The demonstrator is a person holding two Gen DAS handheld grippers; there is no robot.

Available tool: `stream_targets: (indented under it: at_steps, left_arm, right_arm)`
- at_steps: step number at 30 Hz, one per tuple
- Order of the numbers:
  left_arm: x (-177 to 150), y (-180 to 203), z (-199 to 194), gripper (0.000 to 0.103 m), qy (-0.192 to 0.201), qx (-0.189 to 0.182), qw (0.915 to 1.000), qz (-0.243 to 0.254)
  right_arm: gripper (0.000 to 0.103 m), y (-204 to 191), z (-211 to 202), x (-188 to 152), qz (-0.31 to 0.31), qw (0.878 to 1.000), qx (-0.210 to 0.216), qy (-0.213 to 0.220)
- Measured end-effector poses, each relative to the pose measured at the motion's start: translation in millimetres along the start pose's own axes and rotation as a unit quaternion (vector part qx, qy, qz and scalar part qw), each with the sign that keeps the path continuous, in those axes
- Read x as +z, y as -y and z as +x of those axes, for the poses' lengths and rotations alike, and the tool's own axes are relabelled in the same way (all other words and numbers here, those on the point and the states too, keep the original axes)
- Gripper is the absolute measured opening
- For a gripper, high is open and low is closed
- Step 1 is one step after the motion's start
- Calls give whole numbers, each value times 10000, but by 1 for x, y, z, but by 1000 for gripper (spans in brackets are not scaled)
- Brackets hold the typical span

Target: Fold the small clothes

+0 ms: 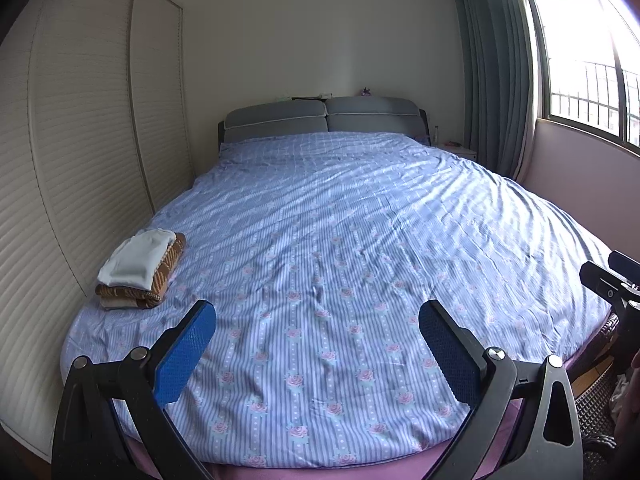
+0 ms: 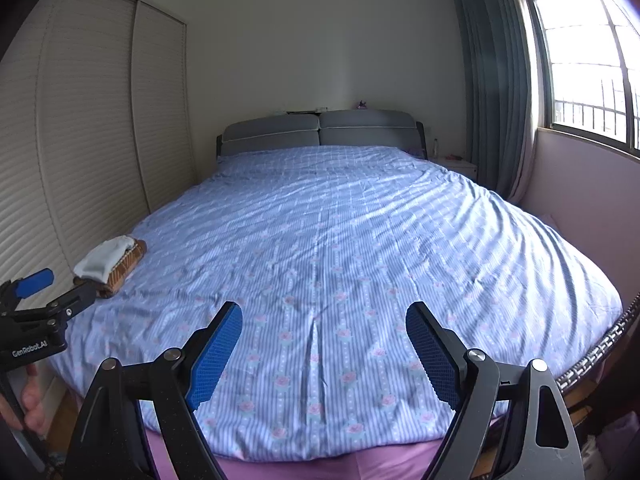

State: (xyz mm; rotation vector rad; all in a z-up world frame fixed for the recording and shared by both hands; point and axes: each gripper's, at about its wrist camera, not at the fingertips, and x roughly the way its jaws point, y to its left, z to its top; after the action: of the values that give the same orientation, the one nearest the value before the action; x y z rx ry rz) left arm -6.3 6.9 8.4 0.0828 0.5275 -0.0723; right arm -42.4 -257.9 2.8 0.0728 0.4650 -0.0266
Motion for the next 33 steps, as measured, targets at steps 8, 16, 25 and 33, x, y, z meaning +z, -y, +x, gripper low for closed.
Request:
stream_targets:
  at_steps: [8,16,25,33]
  left_arm:
    - [-1,1,2,103,-20,8,10000,4]
    - [-1,2,3,103,-30,8,10000,13]
    - [-1,4,1,103,-2,-13,10000,35]
    - [-1,4,0,103,3,-19,10000,35]
  right_arm:
    - [85,1,3,-2,20,10000,14,-16]
    - [85,5,2,-1,47,10000,10,27]
    - [85,7,1,1,46,10000,42,41]
    - [85,8,1,3,34,10000,61,30]
